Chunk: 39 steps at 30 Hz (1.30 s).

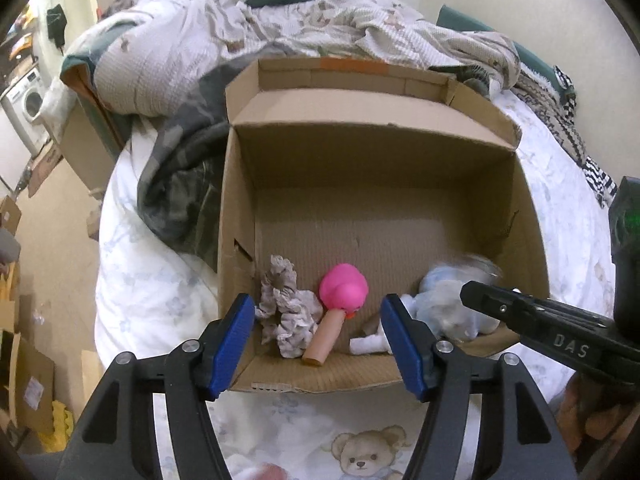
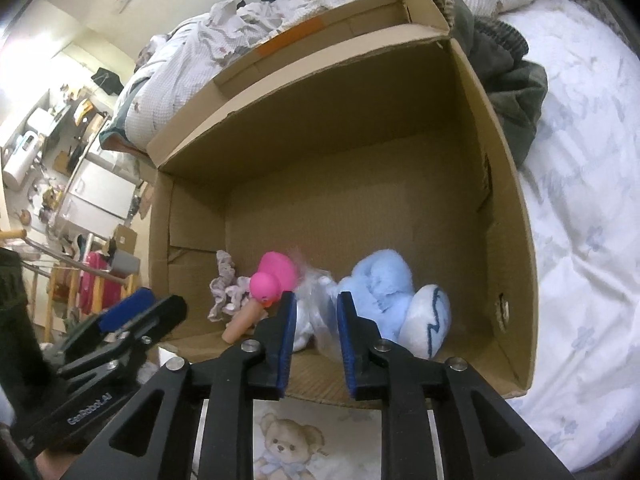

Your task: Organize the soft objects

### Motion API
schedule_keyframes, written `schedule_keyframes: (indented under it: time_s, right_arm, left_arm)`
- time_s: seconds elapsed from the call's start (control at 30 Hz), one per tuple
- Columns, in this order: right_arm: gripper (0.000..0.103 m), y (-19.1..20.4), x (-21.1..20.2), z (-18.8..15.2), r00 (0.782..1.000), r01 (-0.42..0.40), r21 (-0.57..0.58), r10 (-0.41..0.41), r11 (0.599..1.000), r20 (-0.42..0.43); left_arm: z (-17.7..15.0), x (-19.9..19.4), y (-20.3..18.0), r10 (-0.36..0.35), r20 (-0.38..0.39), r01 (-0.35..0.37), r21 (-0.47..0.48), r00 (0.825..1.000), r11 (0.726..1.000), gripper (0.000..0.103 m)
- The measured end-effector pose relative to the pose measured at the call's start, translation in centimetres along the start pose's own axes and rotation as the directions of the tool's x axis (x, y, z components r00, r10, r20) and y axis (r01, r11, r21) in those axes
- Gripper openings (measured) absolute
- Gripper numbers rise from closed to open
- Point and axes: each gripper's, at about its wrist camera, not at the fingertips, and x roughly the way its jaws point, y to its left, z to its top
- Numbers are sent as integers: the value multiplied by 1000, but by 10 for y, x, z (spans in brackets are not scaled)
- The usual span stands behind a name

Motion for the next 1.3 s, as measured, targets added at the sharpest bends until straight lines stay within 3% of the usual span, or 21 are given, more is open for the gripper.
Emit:
schedule_keyframes:
  time_s: [0.07,0.13,0.17,0.2,0.37,0.5,0.67,0.8,1.0,1.3]
  right_arm:
    - [29,1,-4,1,1000,12,-12,-12,1000,19]
    - [45,3,-9,1,999,24,-25,-22,999,46]
    - [63,4,-14,1,997,25,-29,-22,999,68]
    - [70,5,-19,0,996,28,-32,-25,999,89]
    - [80,9,-34,-3,989,59,-51,-52,997,141]
    - [103,9,-49,-8,978,76,-48,-65,996,197]
    - [103,18,-63,-17,967,111,-75,-90,991,240]
    - [103,30,-77,-30,950,157,-132,-113,979,290]
    - [103,35,-87,-50,936,188,-153,-130,970,326]
    - [103,41,-79,-60,933,232,-177,-167,957,318]
  left_arm:
    - [0,-6,0,10,28,-10,3,1000,1000,63]
    - [-1,-14,1,41,65,-41,-1,997,999,63]
    - [0,-17,1,52,79,-52,-6,996,999,63]
    - [0,-20,2,65,89,-64,-14,994,998,63]
    - [-3,-29,9,95,109,-91,-36,989,995,67]
    - [-7,-44,18,92,143,-83,-71,985,994,78]
    - [-15,-63,25,90,188,-75,-84,978,994,88]
    - [-24,-74,25,95,221,-80,-73,971,994,101]
    - [-40,-83,26,119,229,-108,-60,966,992,102]
    - [-50,-79,29,127,210,-115,-68,969,991,102]
